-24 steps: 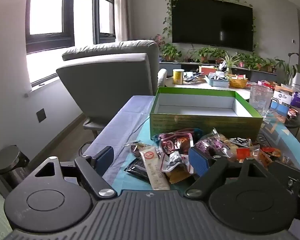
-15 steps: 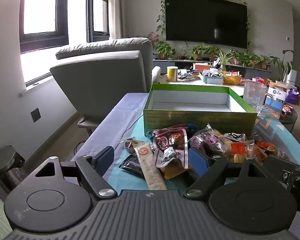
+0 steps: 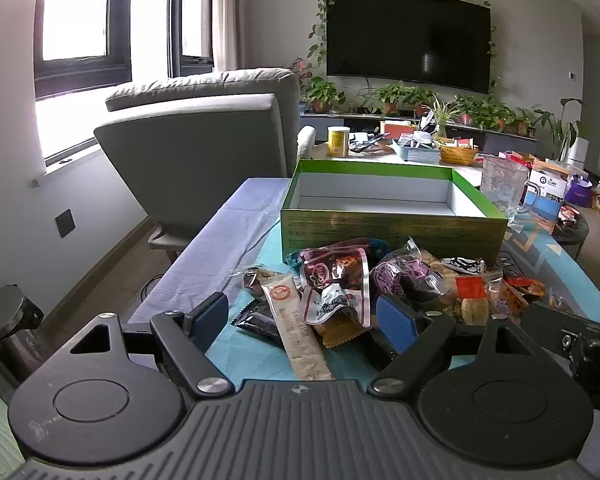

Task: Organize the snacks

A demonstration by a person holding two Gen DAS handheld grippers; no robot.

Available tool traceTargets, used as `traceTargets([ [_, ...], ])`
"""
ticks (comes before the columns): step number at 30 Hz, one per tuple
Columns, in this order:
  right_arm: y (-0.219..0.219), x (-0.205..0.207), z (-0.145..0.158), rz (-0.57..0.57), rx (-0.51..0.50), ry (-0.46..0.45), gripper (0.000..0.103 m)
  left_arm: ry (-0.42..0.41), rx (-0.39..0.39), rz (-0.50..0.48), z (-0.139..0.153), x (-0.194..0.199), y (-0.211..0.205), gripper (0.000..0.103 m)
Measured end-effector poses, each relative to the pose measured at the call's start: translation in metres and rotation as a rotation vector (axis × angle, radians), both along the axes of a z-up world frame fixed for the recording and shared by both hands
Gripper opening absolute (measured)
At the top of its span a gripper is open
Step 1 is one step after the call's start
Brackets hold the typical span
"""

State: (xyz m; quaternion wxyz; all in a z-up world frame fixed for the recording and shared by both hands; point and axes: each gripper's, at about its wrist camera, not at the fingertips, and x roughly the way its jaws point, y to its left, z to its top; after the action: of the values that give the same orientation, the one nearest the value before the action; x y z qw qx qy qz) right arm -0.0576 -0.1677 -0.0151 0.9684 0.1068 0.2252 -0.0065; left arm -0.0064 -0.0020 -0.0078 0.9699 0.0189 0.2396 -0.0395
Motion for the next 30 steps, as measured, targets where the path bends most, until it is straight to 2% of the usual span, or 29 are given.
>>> traceTargets([
  [30,0.0055,0.0008,-0.0017,-0.009,-0.008,0.032,0.048,0.026,0.007,-0.016,-0.0053,-0.0034,0.0003,0.08],
])
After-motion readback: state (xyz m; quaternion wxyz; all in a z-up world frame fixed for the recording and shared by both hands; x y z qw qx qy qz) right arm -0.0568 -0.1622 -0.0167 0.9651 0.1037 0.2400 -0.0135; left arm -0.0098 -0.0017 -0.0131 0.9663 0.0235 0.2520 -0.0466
